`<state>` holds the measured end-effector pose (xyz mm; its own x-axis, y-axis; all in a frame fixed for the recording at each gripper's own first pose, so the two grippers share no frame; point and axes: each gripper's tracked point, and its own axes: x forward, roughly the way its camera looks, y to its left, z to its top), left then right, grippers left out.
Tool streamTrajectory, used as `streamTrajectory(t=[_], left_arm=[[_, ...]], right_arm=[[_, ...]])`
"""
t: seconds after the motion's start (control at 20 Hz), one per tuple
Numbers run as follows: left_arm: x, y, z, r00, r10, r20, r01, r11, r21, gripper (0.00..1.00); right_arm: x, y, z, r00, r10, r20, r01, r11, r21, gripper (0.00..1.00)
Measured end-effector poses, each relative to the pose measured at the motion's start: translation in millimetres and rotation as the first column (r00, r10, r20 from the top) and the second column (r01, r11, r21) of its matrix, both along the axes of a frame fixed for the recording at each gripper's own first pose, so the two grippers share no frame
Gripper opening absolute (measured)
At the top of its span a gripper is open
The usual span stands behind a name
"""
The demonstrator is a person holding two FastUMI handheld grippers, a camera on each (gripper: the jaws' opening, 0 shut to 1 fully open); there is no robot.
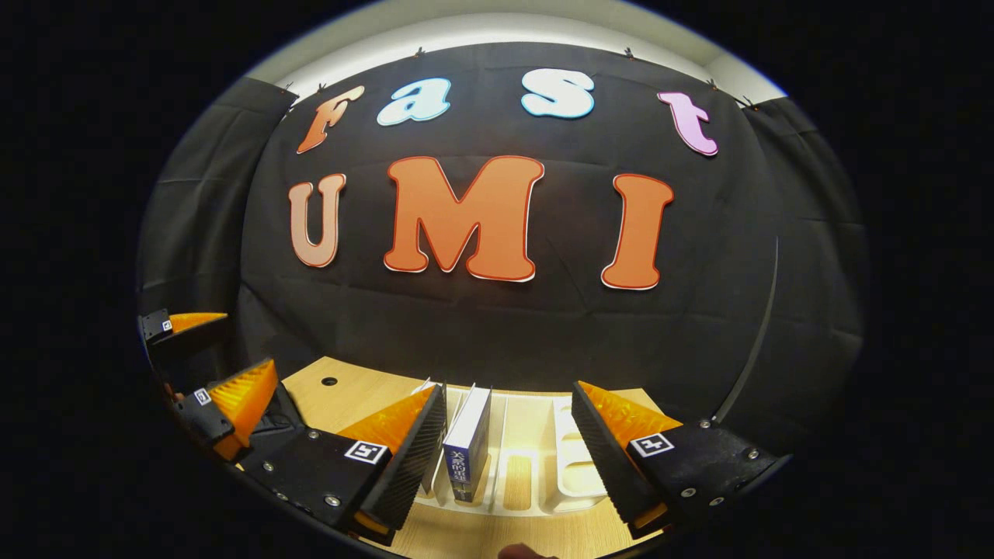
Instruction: Open the schoolbag, grab two books from the bookshelf and put them into the schoolbag.
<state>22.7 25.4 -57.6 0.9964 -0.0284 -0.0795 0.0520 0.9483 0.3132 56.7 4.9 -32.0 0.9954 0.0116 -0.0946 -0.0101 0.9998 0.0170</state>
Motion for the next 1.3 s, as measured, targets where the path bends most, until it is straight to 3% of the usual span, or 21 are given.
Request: streamTrajectory(t=[0.55,0.95,1.0,1.3], left_arm=[[-27.7,29.6,-89.3,0.982,0.079,-0.17,-0.043,0.978,0.205,0.98],[-47.3,67.3,-169.6,0.942,0.162,-0.295,-0.053,0.936,0.347,0.98],[-49.3,72.0,-179.7,0.935,0.166,-0.313,-0.047,0.934,0.355,0.95],[-63.2,105.2,-241.9,0.887,0.224,-0.405,-0.037,0.907,0.42,0.98]], right_arm=[[14.0,-9.3,-21.2,1.0,0.016,-0.025,-0.017,1.0,-0.019,0.98],[23.0,-23.2,-33.9,0.999,-0.001,-0.042,0.0,1.0,-0.016,0.97],[24.2,-23.6,-33.5,0.999,0.0,-0.041,-0.001,1.0,-0.015,0.98],[25.4,-31.4,-39.4,0.999,-0.014,-0.049,0.013,1.0,-0.02,0.97]])
